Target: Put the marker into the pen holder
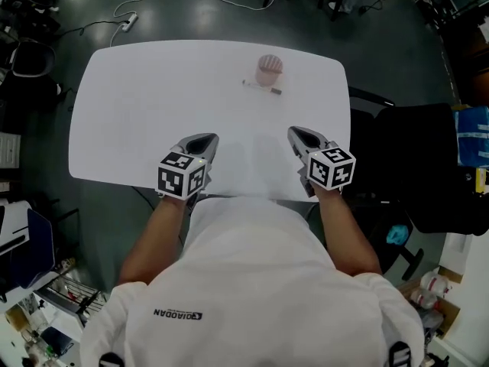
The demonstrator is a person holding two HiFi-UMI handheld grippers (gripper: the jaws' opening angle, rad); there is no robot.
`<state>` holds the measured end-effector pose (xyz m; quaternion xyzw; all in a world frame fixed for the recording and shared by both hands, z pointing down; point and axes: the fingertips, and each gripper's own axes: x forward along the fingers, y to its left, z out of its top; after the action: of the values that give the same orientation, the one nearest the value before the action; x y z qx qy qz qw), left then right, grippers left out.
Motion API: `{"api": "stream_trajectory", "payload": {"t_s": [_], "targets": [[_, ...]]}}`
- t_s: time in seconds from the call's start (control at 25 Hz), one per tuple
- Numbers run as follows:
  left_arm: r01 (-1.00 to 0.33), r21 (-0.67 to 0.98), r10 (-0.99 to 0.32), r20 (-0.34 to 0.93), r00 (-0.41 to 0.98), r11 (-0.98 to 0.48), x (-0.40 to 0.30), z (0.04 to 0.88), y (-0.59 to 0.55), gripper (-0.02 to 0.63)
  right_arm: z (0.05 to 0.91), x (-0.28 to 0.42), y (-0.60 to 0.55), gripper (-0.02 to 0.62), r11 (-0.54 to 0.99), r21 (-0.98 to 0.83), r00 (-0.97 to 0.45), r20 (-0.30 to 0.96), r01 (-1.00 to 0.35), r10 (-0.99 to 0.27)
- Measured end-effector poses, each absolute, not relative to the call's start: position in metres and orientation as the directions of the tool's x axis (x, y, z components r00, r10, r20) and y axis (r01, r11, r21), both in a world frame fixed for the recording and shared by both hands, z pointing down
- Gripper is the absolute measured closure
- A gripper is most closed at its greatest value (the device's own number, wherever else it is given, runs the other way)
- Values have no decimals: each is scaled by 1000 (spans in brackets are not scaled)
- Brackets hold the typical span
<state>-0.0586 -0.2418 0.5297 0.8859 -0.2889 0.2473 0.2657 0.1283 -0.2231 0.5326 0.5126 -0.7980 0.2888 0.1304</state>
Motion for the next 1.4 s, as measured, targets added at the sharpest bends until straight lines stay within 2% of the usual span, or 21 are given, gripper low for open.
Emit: {"api": "stream_trajectory", "payload": {"t_s": [0.32, 0.64, 0.92, 1.4], "targets": [[-622, 328, -347, 606, 716, -712, -53, 536, -238, 578, 557, 118, -207, 575, 312, -327, -448, 547, -892, -707], [-611, 366, -248, 679, 691, -702, -51, 565, -223, 578, 571, 119, -211, 575, 301, -337, -448, 571, -892, -688], [-652, 370, -286, 679, 676, -662, -60, 575, -225, 578, 615, 132, -226, 575, 320, -268, -415, 662, -909, -624], [-776, 387, -362, 720, 592, -498, -118, 594, -223, 578, 672, 166, -330, 574, 375, -76, -300, 755, -924, -583]]}}
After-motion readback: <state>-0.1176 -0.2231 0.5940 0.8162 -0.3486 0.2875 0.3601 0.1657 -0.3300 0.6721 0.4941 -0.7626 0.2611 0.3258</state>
